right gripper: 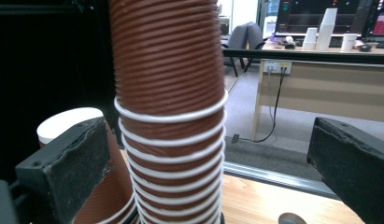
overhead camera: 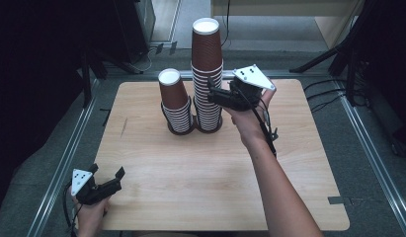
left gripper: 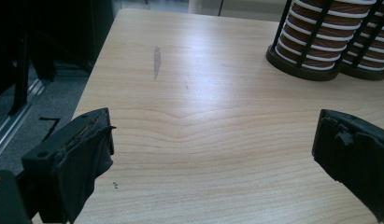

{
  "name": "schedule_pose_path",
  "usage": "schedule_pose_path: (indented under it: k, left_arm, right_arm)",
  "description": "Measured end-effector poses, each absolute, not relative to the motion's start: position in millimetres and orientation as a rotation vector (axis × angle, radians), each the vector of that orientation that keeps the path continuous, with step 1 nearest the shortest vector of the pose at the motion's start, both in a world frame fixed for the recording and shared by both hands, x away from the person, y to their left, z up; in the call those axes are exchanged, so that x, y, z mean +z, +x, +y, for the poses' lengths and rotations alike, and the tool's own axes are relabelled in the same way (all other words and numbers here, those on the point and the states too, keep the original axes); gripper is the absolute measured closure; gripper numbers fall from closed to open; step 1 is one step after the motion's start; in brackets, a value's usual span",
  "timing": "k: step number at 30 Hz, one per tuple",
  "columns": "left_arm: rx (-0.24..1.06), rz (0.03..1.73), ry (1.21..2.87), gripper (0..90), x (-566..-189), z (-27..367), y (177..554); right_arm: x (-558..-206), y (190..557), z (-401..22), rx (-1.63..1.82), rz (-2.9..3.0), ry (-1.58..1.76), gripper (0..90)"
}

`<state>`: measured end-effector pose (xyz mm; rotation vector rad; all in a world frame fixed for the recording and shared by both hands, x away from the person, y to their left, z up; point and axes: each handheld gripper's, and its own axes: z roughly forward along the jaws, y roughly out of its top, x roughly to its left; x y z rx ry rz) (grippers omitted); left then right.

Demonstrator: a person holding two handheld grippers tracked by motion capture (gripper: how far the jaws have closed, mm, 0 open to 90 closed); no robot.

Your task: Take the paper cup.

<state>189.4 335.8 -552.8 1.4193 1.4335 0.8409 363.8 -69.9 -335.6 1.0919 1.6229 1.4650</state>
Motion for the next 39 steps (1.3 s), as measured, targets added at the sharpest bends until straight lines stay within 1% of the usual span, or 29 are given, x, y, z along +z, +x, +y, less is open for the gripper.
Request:
schedule_pose_path:
  k: [14, 34, 37, 39]
  left_arm:
    - [0.841, 1.435, 1.422, 0.0, -552.8, 335.8, 189.8]
    - [0.849, 1.43, 1.447, 0.0, -553.0, 333.2, 189.9]
    - [0.853, 1.433, 1.447, 0.0, -553.1, 333.1, 190.2]
    - [0.858, 1.437, 1.447, 0.0, -553.2, 332.5, 190.5]
  right_arm:
    - [-314.4, 386.3, -36.5, 1.463, 1.634, 1.079, 0.0]
    - [-315.9, 423.9, -16.4, 1.464, 1.633, 1.187, 0.0]
    - [-319.1, 425.9, -14.1, 1.451, 1.636, 1.197, 2.4]
    - [-320.5, 426.6, -14.5, 1.454, 1.623, 1.211, 6.7]
